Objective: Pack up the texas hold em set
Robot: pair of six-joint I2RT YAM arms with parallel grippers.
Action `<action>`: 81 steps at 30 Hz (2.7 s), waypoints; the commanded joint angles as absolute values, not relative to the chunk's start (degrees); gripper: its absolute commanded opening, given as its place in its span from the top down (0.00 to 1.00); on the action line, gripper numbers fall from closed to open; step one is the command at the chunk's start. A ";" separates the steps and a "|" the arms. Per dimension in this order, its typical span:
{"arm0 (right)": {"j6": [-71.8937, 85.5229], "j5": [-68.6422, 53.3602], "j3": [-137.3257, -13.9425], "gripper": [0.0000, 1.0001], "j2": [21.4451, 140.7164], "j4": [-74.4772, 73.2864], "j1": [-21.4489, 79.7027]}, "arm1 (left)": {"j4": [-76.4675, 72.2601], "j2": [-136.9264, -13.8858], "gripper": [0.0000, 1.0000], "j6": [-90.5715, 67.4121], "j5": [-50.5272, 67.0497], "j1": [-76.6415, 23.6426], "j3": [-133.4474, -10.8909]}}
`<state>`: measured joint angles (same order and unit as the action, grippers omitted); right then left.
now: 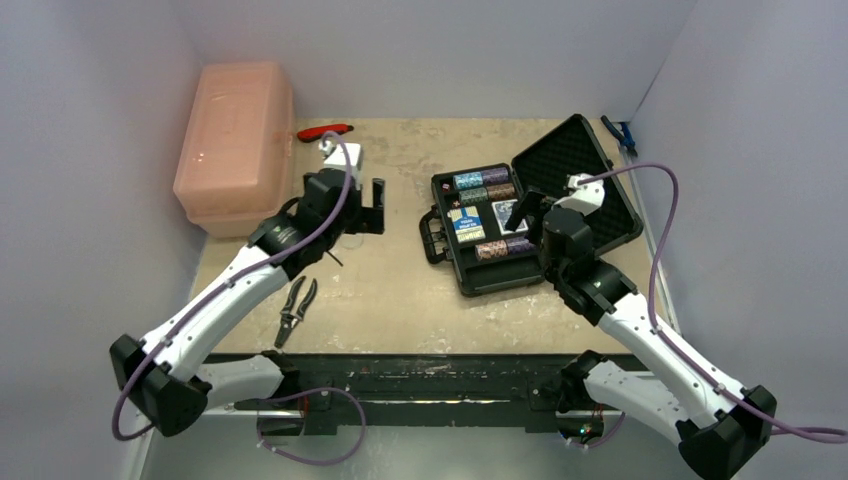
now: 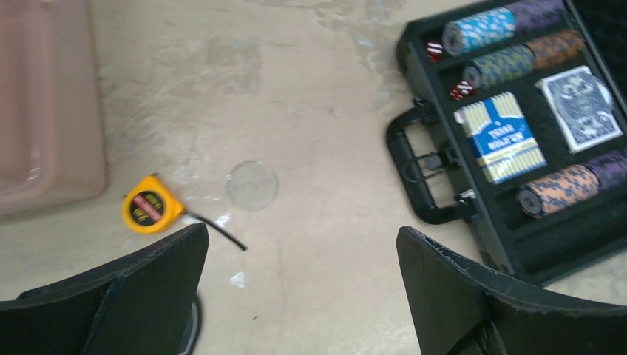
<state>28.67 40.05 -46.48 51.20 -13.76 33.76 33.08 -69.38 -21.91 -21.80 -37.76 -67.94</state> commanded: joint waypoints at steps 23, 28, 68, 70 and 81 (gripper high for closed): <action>18.78 -0.87 -53.37 0.01 61.44 -1.25 37.79 | 37.98 -58.56 0.00 -10.29 -35.77 -29.12 -62.72; 18.78 3.87 -62.29 0.01 74.01 -4.47 46.14 | 41.38 -58.05 0.00 -15.12 -34.94 -24.57 -64.16; 29.31 17.98 -132.50 0.09 139.40 -37.97 56.73 | 44.37 -48.43 0.00 -21.36 -26.93 -14.41 -63.53; 28.90 18.12 -133.72 0.10 140.62 -37.99 56.84 | 44.30 -48.54 0.00 -21.36 -26.66 -14.41 -63.57; 27.22 18.12 -138.42 0.12 146.08 -38.35 57.04 | 44.37 -48.60 0.00 -21.19 -25.96 -14.55 -63.63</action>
